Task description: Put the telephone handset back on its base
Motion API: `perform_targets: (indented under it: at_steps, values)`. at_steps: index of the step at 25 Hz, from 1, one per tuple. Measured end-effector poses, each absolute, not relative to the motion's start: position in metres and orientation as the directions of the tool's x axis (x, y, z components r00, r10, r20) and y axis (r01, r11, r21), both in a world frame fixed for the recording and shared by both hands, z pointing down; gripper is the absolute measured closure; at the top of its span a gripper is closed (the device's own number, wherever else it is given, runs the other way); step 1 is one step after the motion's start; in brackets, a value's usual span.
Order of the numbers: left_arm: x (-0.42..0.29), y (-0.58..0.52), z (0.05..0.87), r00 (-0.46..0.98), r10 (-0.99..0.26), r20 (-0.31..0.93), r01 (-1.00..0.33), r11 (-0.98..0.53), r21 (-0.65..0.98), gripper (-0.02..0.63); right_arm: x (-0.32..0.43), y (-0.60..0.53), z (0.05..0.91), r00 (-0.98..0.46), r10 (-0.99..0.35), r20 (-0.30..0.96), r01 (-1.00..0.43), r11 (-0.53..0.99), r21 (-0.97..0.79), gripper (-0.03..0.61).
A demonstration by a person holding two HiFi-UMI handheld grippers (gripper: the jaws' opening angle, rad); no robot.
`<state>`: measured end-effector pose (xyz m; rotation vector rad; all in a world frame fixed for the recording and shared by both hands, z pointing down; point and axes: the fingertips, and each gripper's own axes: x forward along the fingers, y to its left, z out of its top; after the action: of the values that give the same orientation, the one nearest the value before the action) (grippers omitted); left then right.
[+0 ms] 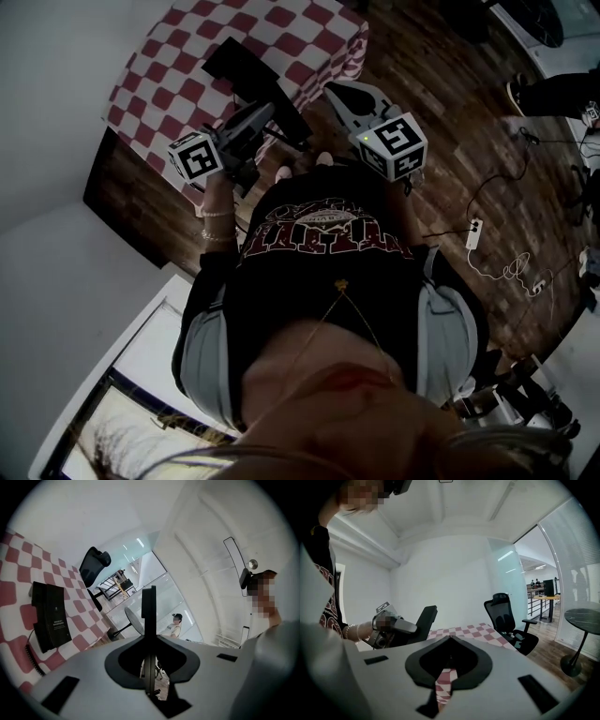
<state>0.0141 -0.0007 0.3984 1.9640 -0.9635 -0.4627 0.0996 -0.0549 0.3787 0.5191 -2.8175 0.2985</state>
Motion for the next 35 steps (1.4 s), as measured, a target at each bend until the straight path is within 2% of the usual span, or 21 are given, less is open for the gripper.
perform_targets:
  at_steps: [15,24,35]
  values:
    - [-0.003,0.015,0.406,0.473,-0.88,0.049,-0.486,-0.214,0.848,0.538,0.081,-0.056,0.391,-0.94,-0.158,0.302,-0.218,0.96,-0.176,0.558]
    - [-0.022,-0.004,0.4,0.484,-0.874,0.051,-0.502,-0.23,0.834,0.538,0.067,-0.067,0.391,-0.939,-0.172,0.299,-0.233,0.956,-0.18,0.558]
    - [-0.042,-0.036,0.408,0.538,-0.842,0.044,-0.454,-0.245,0.857,0.538,0.045,-0.091,0.392,-0.927,-0.203,0.316,-0.267,0.947,-0.177,0.558]
